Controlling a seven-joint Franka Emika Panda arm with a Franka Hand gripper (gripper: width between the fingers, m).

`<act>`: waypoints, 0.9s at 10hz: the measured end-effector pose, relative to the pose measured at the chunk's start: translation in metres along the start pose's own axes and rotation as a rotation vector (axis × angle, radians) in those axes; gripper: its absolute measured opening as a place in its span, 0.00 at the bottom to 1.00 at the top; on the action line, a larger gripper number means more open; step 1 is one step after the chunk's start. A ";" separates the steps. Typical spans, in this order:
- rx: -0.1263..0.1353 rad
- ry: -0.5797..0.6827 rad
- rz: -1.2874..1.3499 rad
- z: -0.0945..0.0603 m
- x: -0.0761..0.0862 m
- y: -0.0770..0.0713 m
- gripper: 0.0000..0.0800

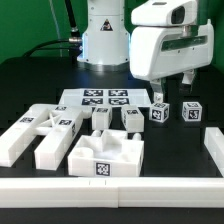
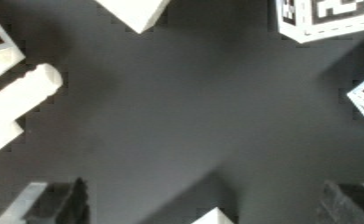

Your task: Assemble chair

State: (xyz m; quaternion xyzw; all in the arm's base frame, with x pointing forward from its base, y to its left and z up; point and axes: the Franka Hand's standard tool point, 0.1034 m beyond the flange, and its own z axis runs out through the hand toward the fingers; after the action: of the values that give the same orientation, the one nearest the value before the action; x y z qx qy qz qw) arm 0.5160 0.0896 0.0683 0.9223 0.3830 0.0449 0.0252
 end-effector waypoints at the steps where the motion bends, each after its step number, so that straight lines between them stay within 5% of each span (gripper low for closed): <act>1: 0.000 0.000 0.000 0.000 0.000 0.000 0.81; 6: 0.001 -0.002 0.008 0.001 -0.001 0.000 0.81; 9: 0.015 -0.041 0.159 0.006 -0.018 0.007 0.81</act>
Offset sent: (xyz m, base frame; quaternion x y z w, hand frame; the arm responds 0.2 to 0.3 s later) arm 0.0000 0.0000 0.0000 0.0000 0.0000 0.0000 1.0000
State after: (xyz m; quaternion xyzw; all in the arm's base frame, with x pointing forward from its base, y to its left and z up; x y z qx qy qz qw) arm 0.5085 0.0717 0.0621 0.9507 0.3084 0.0250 0.0225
